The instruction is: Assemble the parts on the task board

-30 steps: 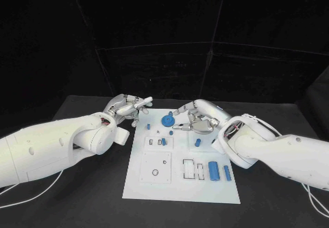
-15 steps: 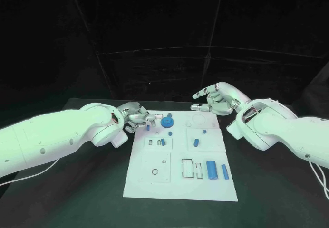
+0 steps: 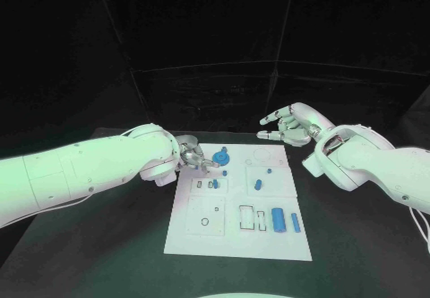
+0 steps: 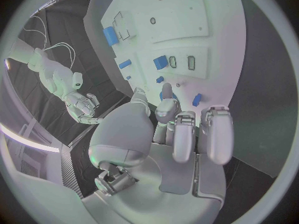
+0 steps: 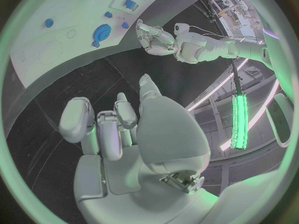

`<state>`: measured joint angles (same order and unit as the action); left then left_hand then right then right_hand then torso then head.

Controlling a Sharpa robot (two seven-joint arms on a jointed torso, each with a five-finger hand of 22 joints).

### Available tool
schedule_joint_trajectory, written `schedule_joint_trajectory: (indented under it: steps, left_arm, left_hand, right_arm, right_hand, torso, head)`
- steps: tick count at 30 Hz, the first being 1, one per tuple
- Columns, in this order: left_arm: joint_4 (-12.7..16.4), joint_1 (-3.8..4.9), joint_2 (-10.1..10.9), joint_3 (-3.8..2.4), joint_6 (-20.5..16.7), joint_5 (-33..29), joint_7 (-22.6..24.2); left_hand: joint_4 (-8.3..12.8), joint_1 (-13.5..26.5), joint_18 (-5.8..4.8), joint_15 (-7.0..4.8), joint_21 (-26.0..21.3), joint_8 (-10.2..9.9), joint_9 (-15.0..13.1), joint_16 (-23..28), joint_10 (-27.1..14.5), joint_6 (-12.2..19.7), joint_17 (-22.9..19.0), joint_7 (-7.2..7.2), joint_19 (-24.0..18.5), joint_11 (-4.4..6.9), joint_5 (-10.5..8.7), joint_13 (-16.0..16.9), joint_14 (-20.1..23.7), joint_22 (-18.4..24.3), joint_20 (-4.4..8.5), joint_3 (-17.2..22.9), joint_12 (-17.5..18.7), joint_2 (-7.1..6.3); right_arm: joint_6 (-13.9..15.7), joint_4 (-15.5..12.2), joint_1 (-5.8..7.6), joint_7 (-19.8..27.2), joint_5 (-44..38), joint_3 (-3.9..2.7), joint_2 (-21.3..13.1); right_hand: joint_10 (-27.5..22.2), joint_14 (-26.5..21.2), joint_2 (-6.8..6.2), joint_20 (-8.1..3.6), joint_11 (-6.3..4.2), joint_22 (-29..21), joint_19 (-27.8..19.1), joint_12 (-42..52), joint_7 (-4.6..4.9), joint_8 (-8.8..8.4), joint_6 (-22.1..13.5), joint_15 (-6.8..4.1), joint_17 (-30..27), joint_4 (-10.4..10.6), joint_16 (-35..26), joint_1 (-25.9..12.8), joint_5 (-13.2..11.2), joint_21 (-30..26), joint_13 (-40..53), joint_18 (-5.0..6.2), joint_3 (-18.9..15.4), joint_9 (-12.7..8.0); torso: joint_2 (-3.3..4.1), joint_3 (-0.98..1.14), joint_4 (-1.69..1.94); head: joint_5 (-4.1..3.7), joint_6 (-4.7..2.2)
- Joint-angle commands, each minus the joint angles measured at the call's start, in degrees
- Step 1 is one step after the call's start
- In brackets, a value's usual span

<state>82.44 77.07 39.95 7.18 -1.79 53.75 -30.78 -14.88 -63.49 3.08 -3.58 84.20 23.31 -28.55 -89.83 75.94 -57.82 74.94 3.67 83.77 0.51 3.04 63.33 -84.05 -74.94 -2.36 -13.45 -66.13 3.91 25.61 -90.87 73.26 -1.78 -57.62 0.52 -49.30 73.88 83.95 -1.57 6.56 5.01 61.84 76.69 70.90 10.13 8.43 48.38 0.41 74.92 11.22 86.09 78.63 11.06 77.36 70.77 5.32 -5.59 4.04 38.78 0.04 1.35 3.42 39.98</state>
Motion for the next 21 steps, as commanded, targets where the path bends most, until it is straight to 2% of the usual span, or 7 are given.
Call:
schedule_joint_trajectory:
  steps: [1, 3, 9, 13, 21]
  left_arm:
    - [-0.7, 0.32, -1.0, 0.29, 3.0, 2.8, -3.3]
    - [-1.2, 0.43, -1.8, 0.52, 3.5, 2.8, -3.5]
    - [-2.8, 0.9, -4.0, 1.73, 5.8, 2.9, -3.8]
    - [-3.9, 1.06, -5.4, 2.41, 7.0, 2.9, -3.9]
    - [-5.2, 1.13, -7.2, 2.96, 8.4, 2.8, -4.1]
  left_hand:
    - [-0.1, 0.2, -0.96, -0.44, 0.4, 0.4, -0.4, -0.2, 0.4, 0.2, 15.1, -0.05, 1.9, -0.03, -0.33, 0.6, -6.0, -4.7, 0.14, -0.5, -0.6, -0.65]
    - [-0.3, 0.2, -1.02, -0.45, 0.6, 0.5, -0.6, -0.2, 0.6, 0.2, 15.1, -0.08, 2.1, 0.02, -0.33, 0.9, -6.0, -5.0, 0.16, -0.7, -0.9, -0.64]
    - [-0.4, 0.2, -1.08, -0.48, 0.8, 0.7, -0.9, -0.2, 0.7, 0.2, 15.1, -0.13, 2.2, 0.05, -0.33, 1.2, -6.0, -5.4, 0.18, -0.9, -1.1, -0.51]
    - [-0.3, -0.1, -1.11, -0.5, 0.8, 0.8, -1.2, -0.2, 0.7, 0.3, 15.1, -0.15, 2.2, 0.07, -0.32, 1.3, -6.0, -5.5, 0.19, -0.9, -1.2, -0.28]
    - [-0.2, -0.6, -1.14, -0.52, 1.0, 1.0, -1.6, -0.2, 0.7, 0.4, 15.1, -0.18, 2.3, 0.1, -0.32, 1.6, -6.0, -5.7, 0.21, -0.9, -1.4, 0.1]
  right_arm:
    - [-1.3, 0.2, 0.15, -1.1, -0.8, -0.07, 0.2]
    - [-1.4, 0.4, 0.15, -1.3, -0.9, -0.07, 0.3]
    - [-1.9, 0.9, 0.16, -1.8, -1.2, -0.07, 0.9]
    - [-2.0, 1.1, 0.16, -2.1, -1.3, -0.07, 1.1]
    - [-2.2, 1.4, 0.16, -2.3, -1.4, -0.07, 1.4]
  right_hand:
    - [-0.4, 4.3, -0.07, 0.04, 0.06, -0.1, -0.4, -0.2, -0.07, 0.27, -0.4, 0.15, 8.6, 0.1, -0.3, 0.6, 0.3, -0.3, -0.1, 0.14, -0.4, 0.0]
    - [-0.5, 4.3, -0.07, 0.03, 0.04, -0.2, -0.5, -0.3, -0.09, 0.36, -0.4, 0.13, 8.5, 0.1, -0.3, 0.6, 0.5, -0.4, -0.1, 0.17, -0.5, 0.0]
    - [-0.5, 4.3, 0.09, -0.01, 0.0, -0.4, -0.6, -0.3, -0.12, 0.6, -0.4, 0.09, 8.4, 0.2, -0.4, 0.8, 1.2, -0.6, -0.2, 0.2, -0.9, 0.0]
    - [-0.5, 4.3, 0.35, -0.06, -0.04, -0.6, -0.6, -0.3, -0.16, 0.87, -0.5, 0.05, 8.4, 0.3, -0.5, 1.1, 2.2, -0.7, -0.3, 0.22, -1.3, 0.0]
    - [-0.6, 4.3, 0.83, -0.13, -0.11, -0.9, -0.6, -0.3, -0.22, 1.37, -0.7, -0.03, 8.3, 0.4, -0.6, 1.6, 4.3, -0.9, -0.5, 0.26, -2.0, 0.0]
  torso:
    - [0.07, -0.02, -0.03]
    - [0.1, -0.03, -0.01]
    - [0.12, -0.05, -0.11]
    - [0.13, -0.19, 0.05]
    - [0.13, -0.15, -0.03]
  head:
    - [0.0, 0.13]
    - [0.08, 0.19]
    - [0.37, 0.45]
    - [0.38, 0.6]
    - [0.42, 1.07]
